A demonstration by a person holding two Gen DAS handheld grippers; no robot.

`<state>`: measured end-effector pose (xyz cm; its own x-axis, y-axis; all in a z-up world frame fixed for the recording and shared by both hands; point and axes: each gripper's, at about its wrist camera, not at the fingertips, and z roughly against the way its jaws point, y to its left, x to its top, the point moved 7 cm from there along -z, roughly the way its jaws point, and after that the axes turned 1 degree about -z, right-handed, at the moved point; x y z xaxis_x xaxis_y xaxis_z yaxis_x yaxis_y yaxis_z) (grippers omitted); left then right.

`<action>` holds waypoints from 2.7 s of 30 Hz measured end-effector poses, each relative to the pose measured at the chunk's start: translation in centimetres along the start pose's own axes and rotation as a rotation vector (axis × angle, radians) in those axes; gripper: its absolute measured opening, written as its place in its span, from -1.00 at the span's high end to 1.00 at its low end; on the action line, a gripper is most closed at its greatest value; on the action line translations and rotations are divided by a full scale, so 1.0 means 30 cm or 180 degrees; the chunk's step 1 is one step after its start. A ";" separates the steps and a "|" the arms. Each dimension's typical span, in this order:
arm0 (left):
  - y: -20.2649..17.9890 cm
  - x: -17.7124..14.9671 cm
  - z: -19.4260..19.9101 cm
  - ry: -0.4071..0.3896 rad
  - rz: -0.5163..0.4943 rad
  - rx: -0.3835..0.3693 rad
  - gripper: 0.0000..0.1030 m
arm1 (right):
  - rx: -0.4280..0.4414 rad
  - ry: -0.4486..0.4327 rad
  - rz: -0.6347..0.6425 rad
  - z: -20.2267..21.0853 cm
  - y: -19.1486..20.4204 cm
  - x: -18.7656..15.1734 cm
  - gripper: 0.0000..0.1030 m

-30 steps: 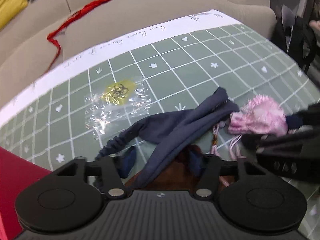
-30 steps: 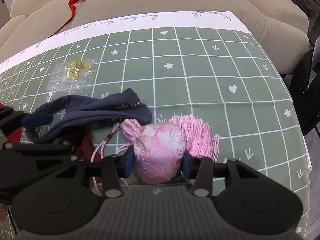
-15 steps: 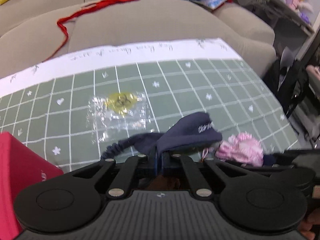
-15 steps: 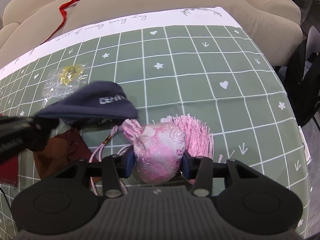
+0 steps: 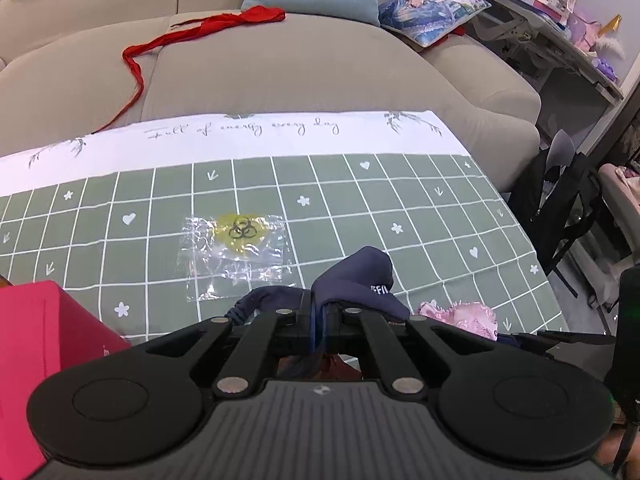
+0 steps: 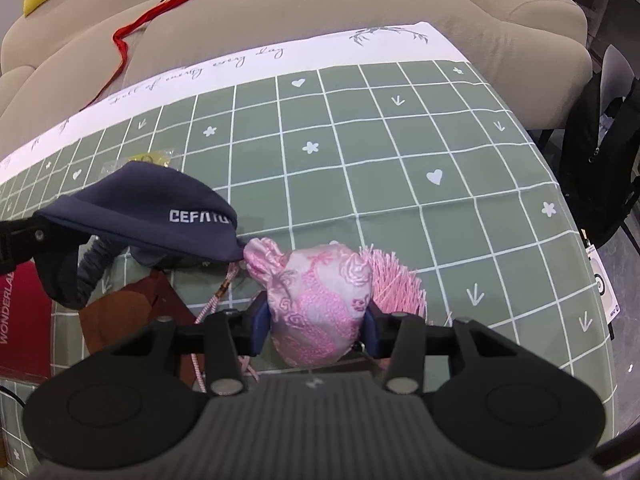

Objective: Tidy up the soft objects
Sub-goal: 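Lift and carry the pink pouch and navy headband over the white box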

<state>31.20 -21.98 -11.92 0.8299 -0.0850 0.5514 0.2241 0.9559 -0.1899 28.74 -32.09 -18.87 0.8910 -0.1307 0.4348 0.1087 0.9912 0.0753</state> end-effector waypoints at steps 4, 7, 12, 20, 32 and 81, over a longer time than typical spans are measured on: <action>0.001 0.017 0.029 -0.0025 0.0043 -0.0047 0.95 | 0.0006 -0.0029 -0.0059 0.015 -0.005 0.008 0.13; -0.001 0.039 0.064 -0.0063 0.0023 -0.0065 0.95 | 0.0002 -0.0076 -0.0087 0.034 -0.004 0.015 0.13; 0.007 0.091 0.122 -0.0114 0.0032 -0.0071 0.95 | 0.0003 -0.0187 -0.0063 0.076 0.009 0.034 0.13; 0.023 0.163 0.248 -0.0341 0.0017 -0.0206 0.95 | 0.0301 -0.0354 -0.0235 0.174 0.038 0.080 0.13; 0.113 0.255 0.449 -0.0716 0.0062 -0.0378 0.95 | 0.0391 -0.0764 -0.0204 0.391 0.186 0.118 0.13; 1.177 -0.332 0.678 -0.0416 0.0899 0.0717 0.94 | 0.0940 0.0097 0.2172 0.341 1.589 -0.341 0.10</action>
<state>20.46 18.33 -7.57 0.7674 0.2133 0.6046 -0.1342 0.9756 -0.1739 20.30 16.29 -10.54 0.7303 0.5171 0.4464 -0.5925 0.8047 0.0373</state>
